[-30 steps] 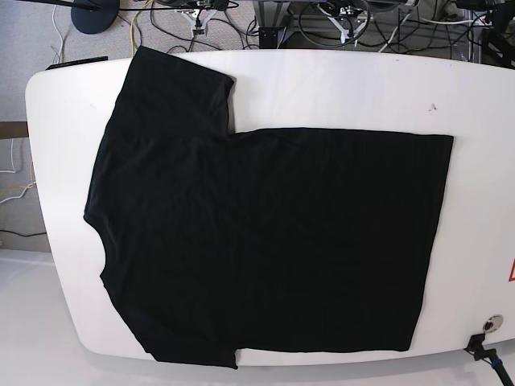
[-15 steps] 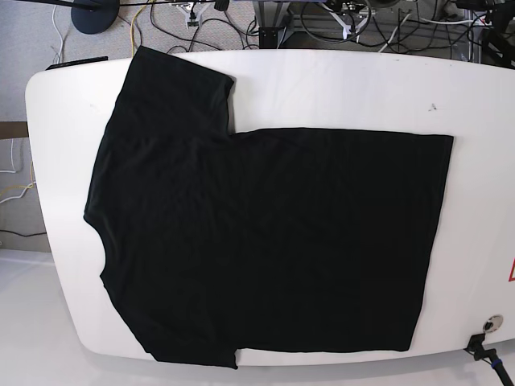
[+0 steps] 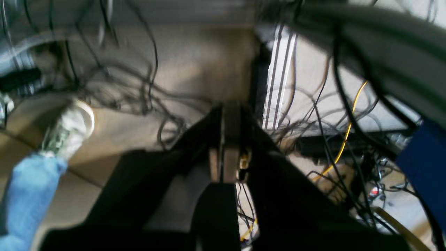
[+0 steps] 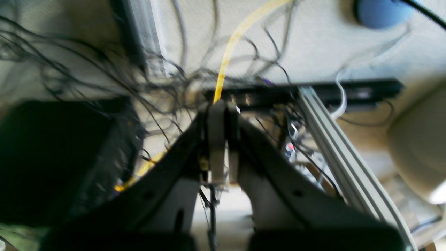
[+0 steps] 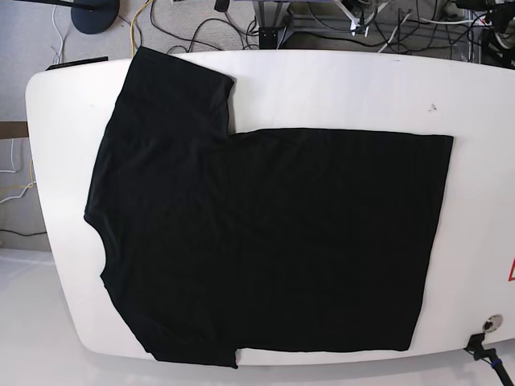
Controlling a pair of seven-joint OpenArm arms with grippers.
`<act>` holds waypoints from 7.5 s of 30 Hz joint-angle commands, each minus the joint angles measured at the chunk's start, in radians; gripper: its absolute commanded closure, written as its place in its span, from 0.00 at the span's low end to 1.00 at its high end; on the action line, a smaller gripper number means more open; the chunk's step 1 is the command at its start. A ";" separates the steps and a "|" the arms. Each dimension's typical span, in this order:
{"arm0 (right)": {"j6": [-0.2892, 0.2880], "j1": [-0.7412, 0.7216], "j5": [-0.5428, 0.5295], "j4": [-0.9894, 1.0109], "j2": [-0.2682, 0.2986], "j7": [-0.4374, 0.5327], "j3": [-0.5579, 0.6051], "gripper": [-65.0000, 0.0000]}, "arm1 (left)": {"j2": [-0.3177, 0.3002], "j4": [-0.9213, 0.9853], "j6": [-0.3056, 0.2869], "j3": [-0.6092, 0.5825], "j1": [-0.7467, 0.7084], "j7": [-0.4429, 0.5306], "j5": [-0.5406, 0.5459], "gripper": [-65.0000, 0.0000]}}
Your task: Fold the T-shirt properly
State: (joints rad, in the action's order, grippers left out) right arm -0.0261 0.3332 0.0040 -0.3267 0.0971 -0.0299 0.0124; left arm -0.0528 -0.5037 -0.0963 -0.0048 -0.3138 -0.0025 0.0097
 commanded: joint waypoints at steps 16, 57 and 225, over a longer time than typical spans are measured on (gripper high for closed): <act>-0.007 0.027 -0.009 -0.134 -0.024 0.008 -0.005 1.00 | -0.026 -0.131 -0.018 0.015 -0.041 0.039 0.000 1.00; -0.001 0.557 -0.011 -0.780 0.019 0.155 -0.012 1.00 | -0.066 -0.734 -0.021 0.018 -0.646 0.138 0.006 1.00; -0.216 0.399 -0.921 -1.600 0.005 -0.581 -0.434 1.00 | -0.169 -0.835 -0.602 0.632 0.147 -0.594 0.436 1.00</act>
State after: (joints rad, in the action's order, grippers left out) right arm -0.2337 0.7139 -0.9009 -1.8988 0.0944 -0.6243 -0.4168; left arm -0.2089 -1.2980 -0.6971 0.6216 -0.1566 -0.5907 0.4450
